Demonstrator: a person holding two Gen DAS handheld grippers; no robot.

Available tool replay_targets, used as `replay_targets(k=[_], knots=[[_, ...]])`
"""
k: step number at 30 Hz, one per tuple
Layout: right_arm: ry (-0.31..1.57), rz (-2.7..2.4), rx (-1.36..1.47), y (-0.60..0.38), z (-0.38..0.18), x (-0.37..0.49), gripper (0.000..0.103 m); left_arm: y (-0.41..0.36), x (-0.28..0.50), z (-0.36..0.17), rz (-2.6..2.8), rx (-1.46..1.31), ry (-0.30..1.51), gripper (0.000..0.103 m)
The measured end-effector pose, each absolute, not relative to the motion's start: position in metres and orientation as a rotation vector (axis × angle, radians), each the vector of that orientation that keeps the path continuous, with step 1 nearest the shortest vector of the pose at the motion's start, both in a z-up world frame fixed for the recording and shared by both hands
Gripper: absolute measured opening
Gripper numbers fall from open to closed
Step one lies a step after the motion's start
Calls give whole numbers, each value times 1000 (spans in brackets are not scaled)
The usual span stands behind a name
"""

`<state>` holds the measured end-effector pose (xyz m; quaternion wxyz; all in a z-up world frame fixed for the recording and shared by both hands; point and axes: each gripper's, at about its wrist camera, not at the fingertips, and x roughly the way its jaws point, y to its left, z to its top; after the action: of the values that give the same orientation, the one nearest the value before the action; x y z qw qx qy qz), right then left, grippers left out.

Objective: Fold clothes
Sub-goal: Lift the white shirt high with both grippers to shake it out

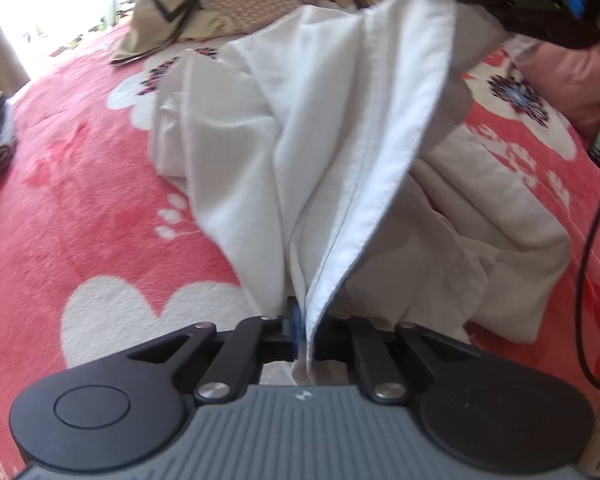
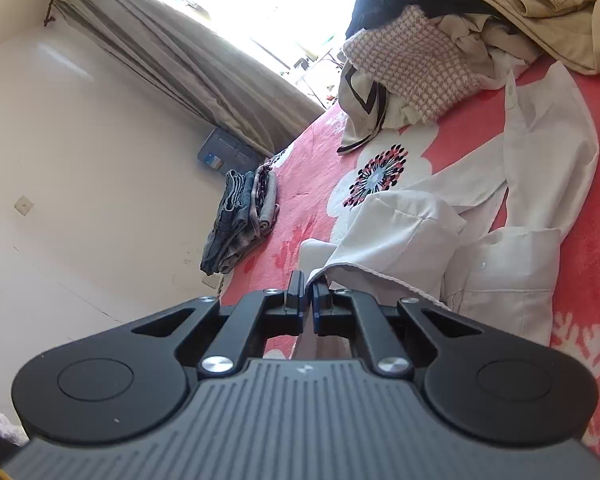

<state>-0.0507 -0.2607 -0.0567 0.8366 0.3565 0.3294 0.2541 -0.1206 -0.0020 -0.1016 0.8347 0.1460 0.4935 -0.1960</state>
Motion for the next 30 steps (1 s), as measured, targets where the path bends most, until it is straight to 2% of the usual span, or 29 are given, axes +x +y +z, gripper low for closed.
replay_targets(k=[6, 12, 20, 24, 30], knots=[[658, 505, 663, -252, -44, -54, 2, 16, -118, -69, -324, 327, 907, 3], [537, 519, 540, -240, 3, -48, 1, 30, -100, -9, -226, 340, 679, 3], [259, 523, 379, -228, 112, -43, 1, 41, -75, 115, -169, 271, 342, 3], [85, 537, 329, -228, 172, -63, 1, 42, -90, 190, -169, 289, 156, 3], [-140, 572, 291, -237, 250, -98, 1, 44, -126, 290, -250, 265, -8, 3]])
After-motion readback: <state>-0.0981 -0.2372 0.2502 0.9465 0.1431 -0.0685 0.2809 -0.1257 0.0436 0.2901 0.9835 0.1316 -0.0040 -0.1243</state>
